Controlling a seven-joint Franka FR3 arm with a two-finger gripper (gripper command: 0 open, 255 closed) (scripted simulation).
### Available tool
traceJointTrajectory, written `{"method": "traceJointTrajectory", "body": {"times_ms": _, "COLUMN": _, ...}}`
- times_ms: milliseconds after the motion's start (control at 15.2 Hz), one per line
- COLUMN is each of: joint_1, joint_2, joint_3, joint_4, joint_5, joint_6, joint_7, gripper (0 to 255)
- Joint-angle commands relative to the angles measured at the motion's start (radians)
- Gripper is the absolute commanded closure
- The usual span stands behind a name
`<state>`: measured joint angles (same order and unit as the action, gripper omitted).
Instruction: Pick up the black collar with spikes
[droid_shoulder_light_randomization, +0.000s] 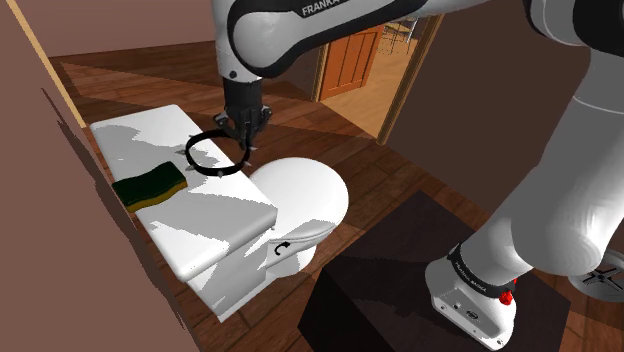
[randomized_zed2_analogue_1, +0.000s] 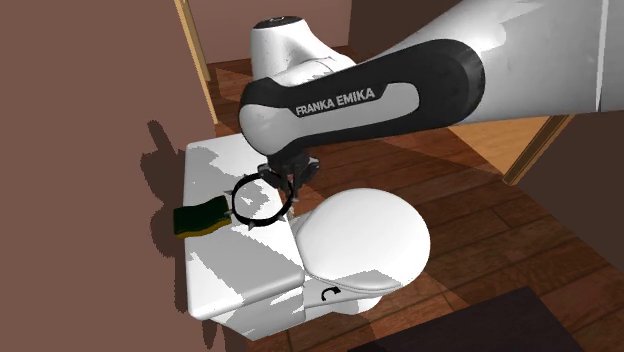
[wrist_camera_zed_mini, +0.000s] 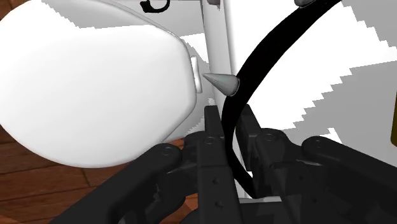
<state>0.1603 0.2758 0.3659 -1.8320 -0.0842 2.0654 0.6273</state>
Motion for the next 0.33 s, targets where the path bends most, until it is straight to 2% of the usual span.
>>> {"method": "traceJointTrajectory", "body": {"times_ms": 0, "joint_1": -0.001, "joint_2": -0.01, "joint_3": 0.002, "joint_4": 0.015, "joint_5": 0.005, "joint_6": -0.025, "joint_7": -0.003, "gripper": 255}}
{"method": "traceJointTrajectory", "body": {"times_ms": 264, "joint_1": -0.002, "joint_2": -0.02, "joint_3": 0.003, "joint_4": 0.032, "joint_5": 0.009, "joint_6": -0.051, "joint_7": -0.005, "gripper": 255}}
